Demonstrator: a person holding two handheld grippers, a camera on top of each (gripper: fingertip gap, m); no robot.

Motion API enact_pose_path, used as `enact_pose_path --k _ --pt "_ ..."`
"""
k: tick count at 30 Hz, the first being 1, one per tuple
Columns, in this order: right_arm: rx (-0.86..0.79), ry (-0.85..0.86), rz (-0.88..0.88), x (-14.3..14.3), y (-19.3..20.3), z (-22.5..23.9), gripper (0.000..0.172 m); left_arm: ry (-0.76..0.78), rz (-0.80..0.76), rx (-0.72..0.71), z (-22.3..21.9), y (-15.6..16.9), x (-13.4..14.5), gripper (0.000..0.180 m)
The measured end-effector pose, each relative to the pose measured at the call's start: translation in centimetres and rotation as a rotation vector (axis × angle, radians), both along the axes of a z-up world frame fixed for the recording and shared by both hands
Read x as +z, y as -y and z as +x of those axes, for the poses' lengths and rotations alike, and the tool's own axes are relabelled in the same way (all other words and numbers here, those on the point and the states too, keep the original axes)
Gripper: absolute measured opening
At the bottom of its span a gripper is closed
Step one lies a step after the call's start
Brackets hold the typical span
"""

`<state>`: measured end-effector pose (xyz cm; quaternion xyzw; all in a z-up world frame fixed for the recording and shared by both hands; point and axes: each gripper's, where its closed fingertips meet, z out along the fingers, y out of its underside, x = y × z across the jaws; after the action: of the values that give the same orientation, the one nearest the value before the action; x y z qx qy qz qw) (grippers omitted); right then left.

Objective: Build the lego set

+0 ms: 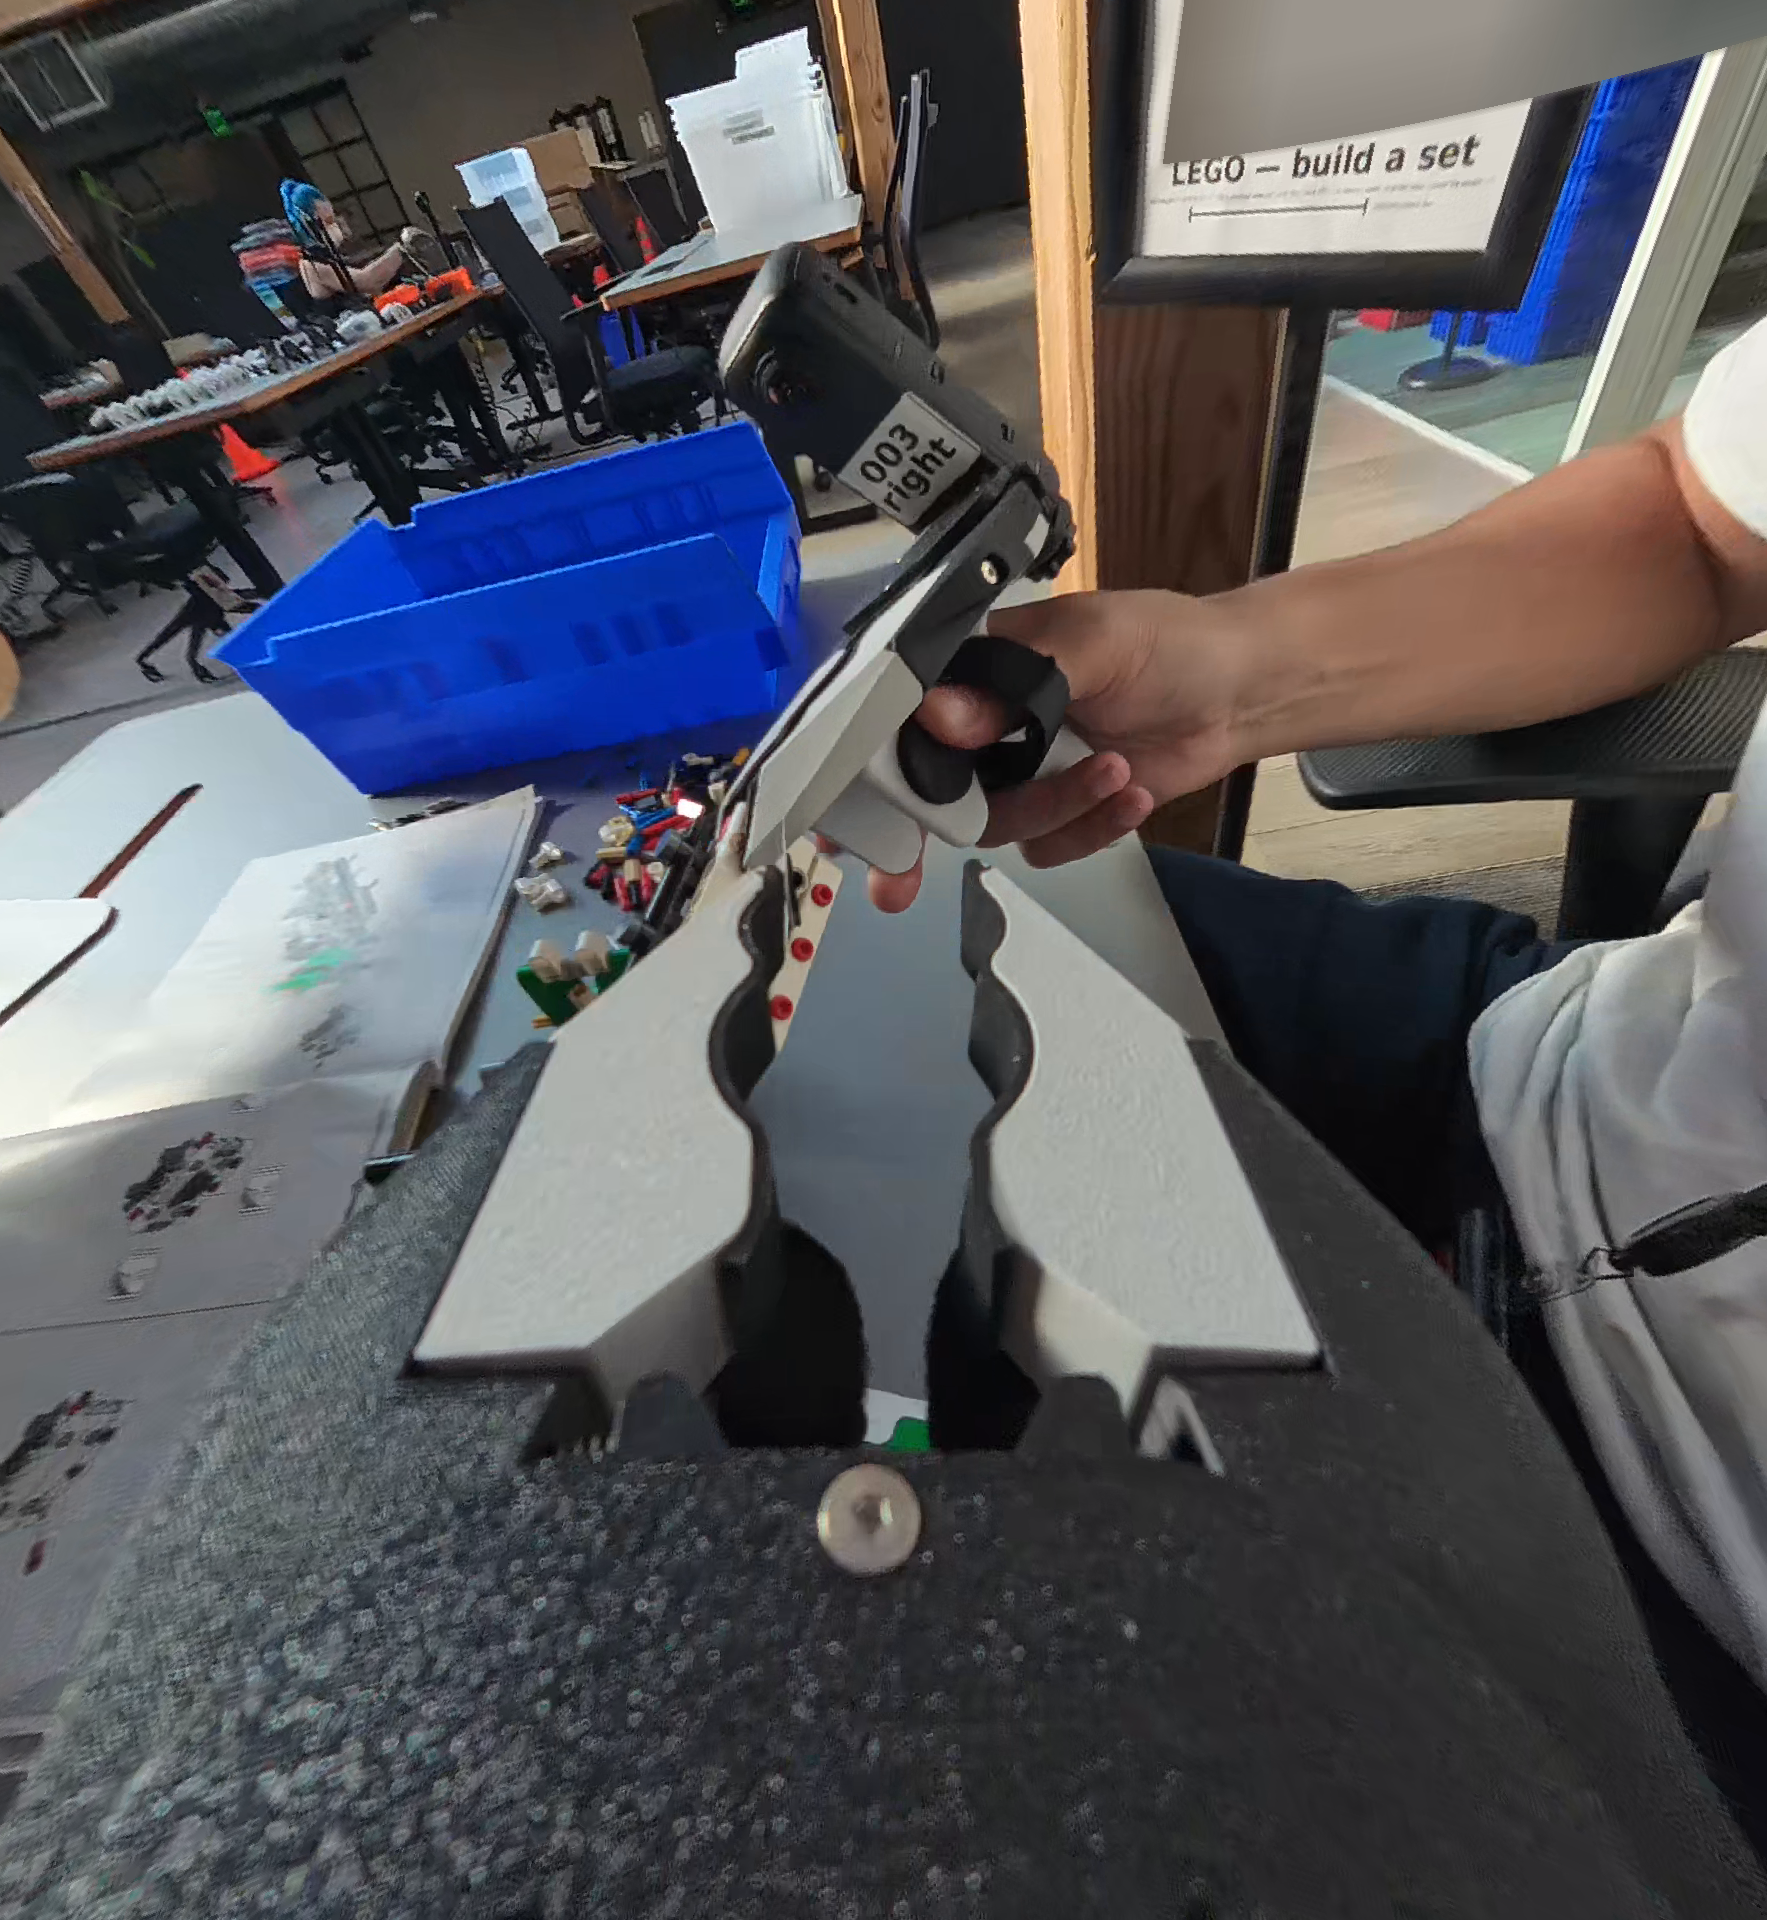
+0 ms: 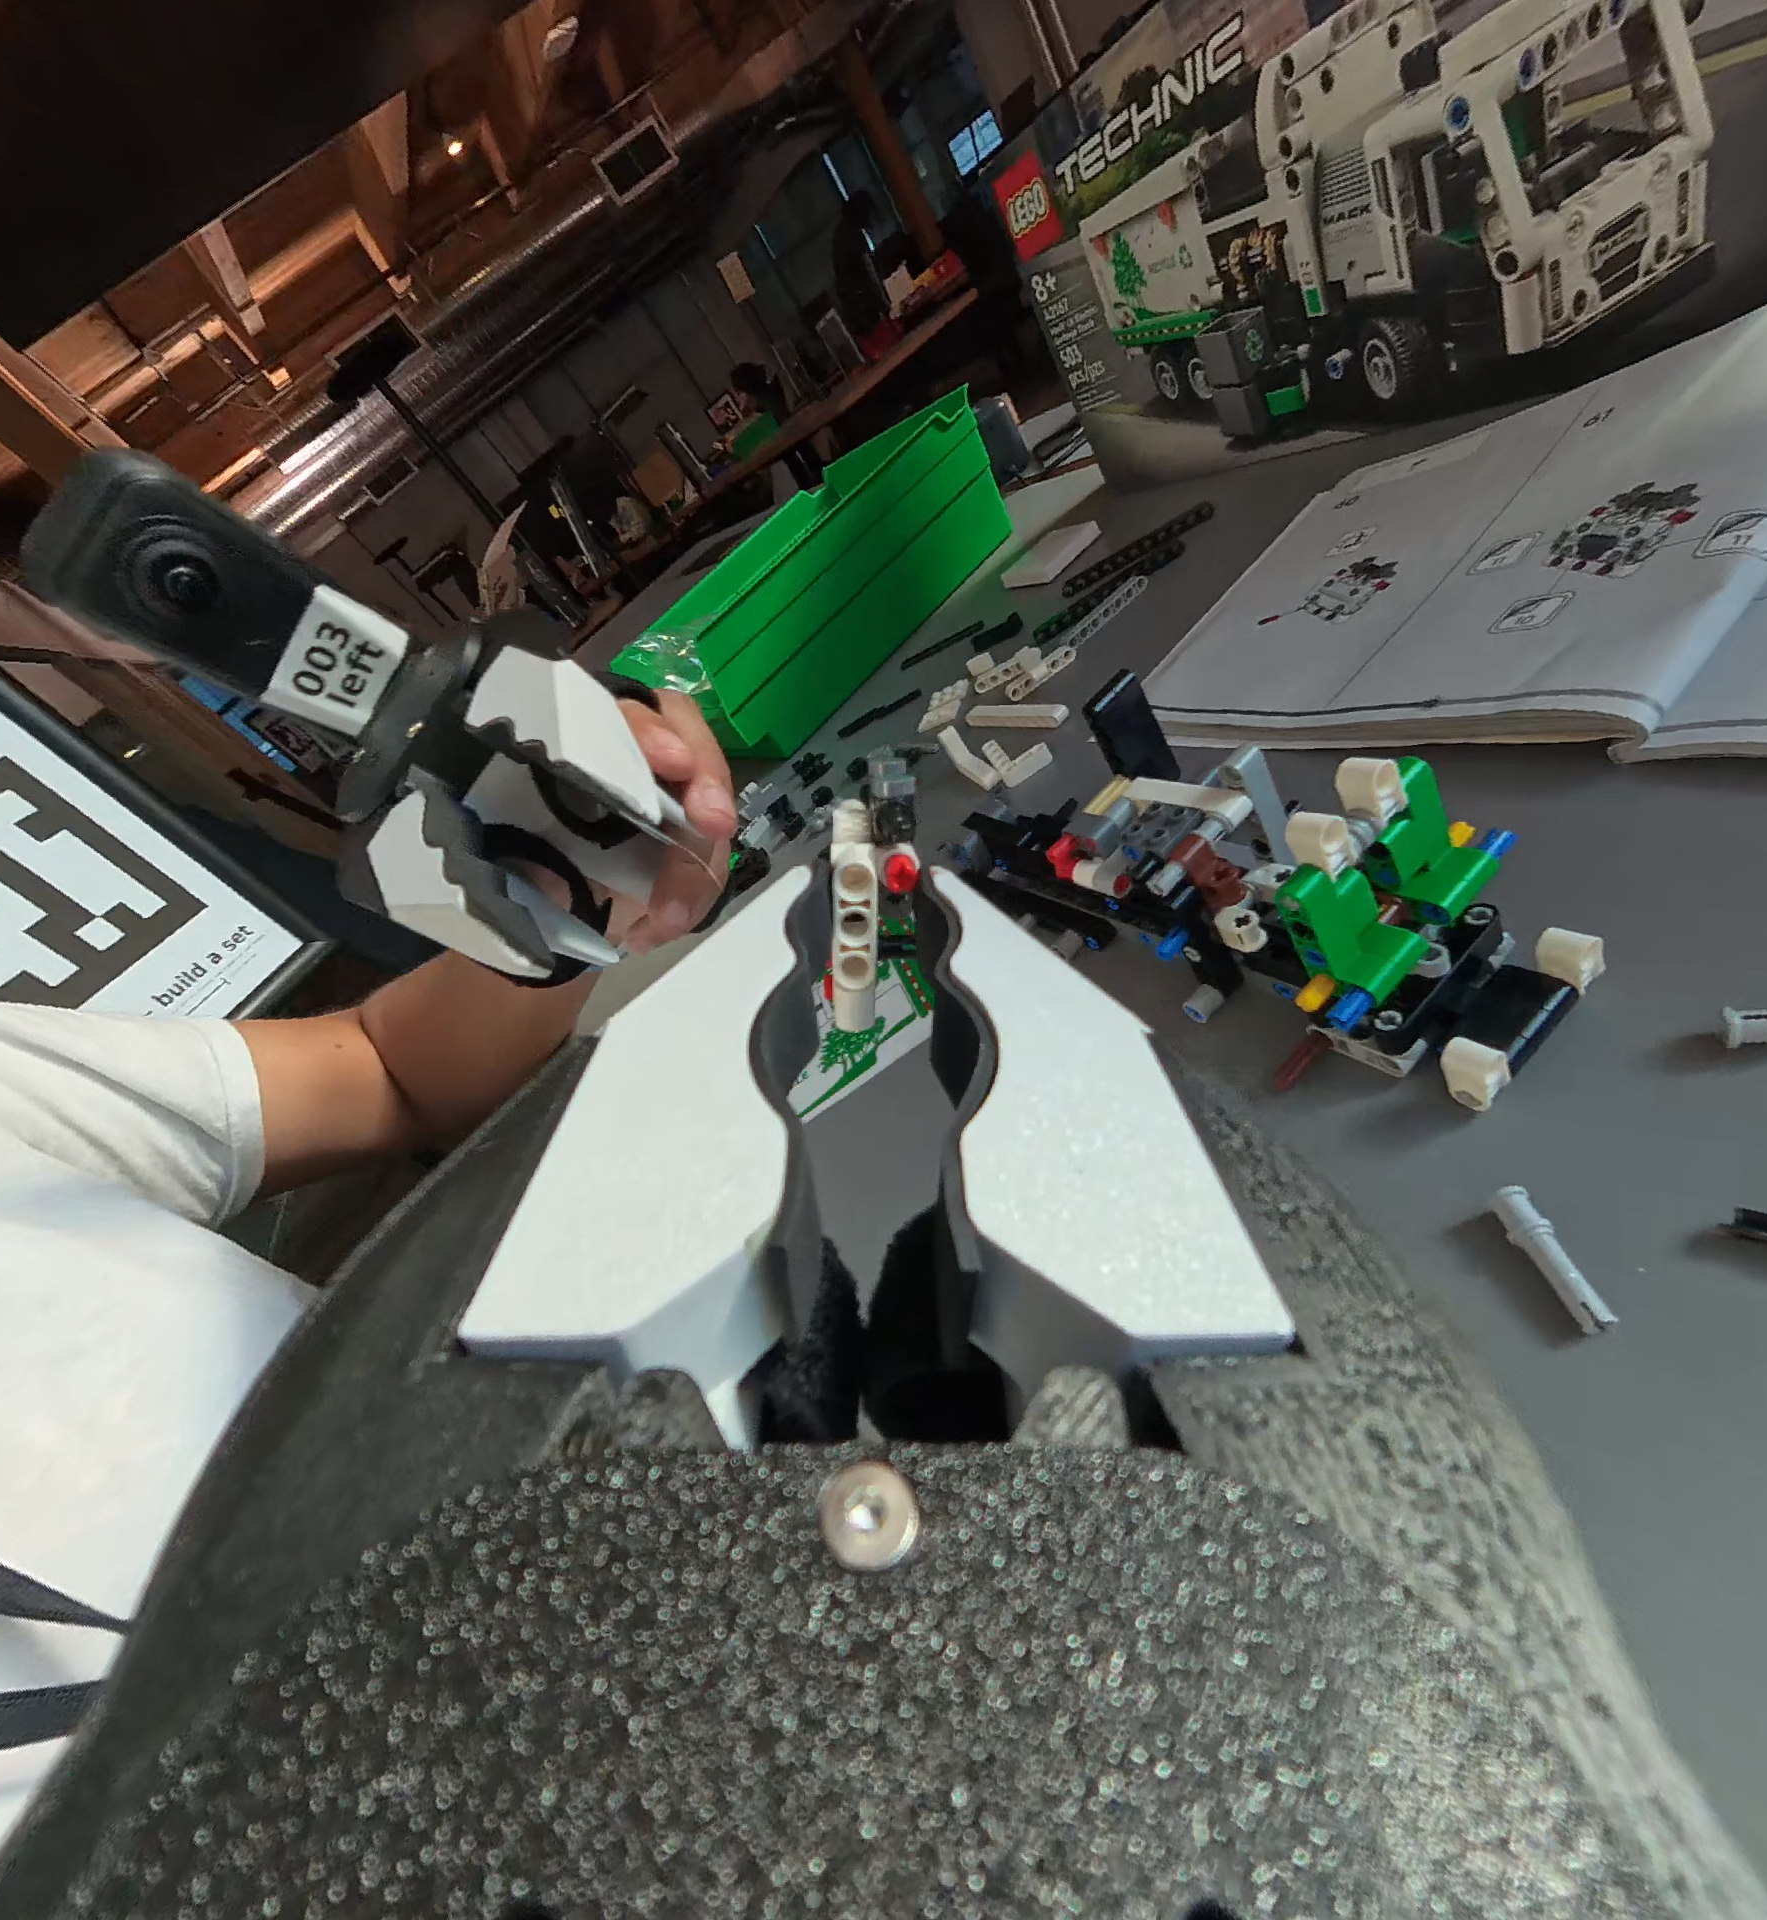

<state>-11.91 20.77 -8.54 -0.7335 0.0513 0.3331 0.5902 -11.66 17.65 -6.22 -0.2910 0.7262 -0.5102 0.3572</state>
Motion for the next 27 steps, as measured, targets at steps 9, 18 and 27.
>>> enact_pose_path --k 9,18,27 --pt "0.195 0.137 -0.035 -2.5 1.2 -2.4 0.014 -0.306 -0.287 -0.156 -0.8 -0.6 -1.4 0.007" --pt "0.294 0.018 -0.124 -4.1 0.7 -2.8 0.014 -0.438 -0.298 -0.187 -1.0 -0.3 -3.9 0.011" --pt "0.271 -0.038 -0.197 -4.8 0.6 -2.4 0.014 -0.454 -0.221 -0.141 -0.2 -0.2 -6.1 0.000"
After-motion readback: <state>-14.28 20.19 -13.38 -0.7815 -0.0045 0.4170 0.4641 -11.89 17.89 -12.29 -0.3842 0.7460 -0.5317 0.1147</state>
